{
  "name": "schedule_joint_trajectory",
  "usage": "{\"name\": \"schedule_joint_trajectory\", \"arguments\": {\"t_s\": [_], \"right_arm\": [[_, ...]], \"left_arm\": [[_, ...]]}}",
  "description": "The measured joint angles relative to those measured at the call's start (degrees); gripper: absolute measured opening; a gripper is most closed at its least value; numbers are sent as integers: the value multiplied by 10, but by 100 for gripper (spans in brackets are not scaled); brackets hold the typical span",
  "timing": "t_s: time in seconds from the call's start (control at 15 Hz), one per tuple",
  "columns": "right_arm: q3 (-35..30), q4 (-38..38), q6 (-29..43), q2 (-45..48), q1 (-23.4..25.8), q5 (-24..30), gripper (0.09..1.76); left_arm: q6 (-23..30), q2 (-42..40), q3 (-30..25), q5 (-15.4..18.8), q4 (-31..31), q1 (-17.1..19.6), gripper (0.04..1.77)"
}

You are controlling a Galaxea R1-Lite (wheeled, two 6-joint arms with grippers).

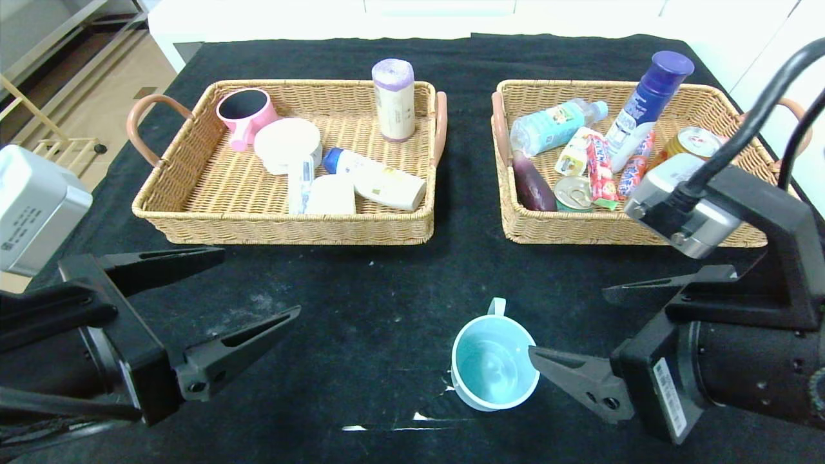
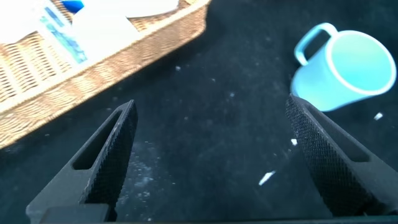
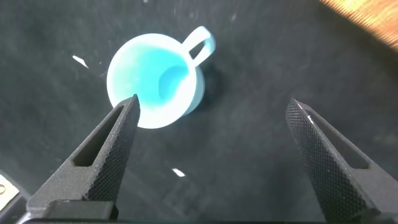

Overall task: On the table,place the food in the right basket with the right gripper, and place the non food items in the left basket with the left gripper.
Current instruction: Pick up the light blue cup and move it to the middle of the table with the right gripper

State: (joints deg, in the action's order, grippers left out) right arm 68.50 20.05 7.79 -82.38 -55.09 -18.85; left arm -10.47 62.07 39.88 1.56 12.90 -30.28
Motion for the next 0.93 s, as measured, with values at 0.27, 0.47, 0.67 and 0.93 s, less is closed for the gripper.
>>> {"name": "schedule_joint_trajectory", "arguments": {"t_s": [0.27,0.47,0.67,0.93], "right_arm": [[29,25,15,-45,-9,-15,171],[40,23,28,-80,-12,-34,171],[49,21,35,-107,-7,-35,171],[55,20,43,-126,-4,-35,171]], "left_arm": [[0,-2,0,0,2,4,172],[0,-3,0,2,3,9,172],[0,-6,0,3,3,13,172],[0,-6,0,4,3,15,172]]}}
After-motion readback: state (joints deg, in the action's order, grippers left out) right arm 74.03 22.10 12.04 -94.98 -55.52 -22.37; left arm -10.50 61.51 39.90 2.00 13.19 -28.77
